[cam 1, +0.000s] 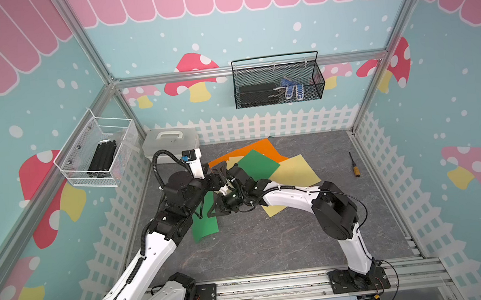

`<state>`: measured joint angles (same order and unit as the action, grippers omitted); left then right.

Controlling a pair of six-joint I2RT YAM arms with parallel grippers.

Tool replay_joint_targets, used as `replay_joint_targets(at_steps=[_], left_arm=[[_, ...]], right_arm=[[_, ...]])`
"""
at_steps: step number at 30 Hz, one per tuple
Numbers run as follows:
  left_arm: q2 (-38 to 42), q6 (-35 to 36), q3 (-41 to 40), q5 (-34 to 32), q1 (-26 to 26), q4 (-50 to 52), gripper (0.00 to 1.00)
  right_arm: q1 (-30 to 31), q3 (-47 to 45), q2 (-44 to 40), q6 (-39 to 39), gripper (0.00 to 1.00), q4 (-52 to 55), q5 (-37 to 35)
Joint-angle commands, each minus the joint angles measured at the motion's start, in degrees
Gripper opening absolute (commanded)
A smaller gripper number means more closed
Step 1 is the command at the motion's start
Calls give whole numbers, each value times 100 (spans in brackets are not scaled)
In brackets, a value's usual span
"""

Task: Sort the scattered colored papers by color
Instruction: Pick up the colored paper from the center of the board, then place the colored paper at the center of the board.

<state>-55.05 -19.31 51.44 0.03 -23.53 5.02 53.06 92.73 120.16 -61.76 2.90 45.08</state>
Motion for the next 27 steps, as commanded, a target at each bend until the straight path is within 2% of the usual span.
replay_joint_targets(at_steps=[1,6,15,23,27], left_arm=[[59,36,-143,-38,-28,125,76],[1,-11,-144,6,-20,86,76],[-15,-39,-185,102,-27,82,76],[27,-85,-204,60,-25,81,76],[165,-268,-283,-12,-23,-63,76]], right_arm=[[38,478,-16,-410,0,-728,297],[81,764,121,-517,0,-754,381],[152,-491,741,-1387,0,-1911,479],[266,-1339,773,-1404,0,-1953,333],[306,-1442,812,-1548,0,-2128,150]])
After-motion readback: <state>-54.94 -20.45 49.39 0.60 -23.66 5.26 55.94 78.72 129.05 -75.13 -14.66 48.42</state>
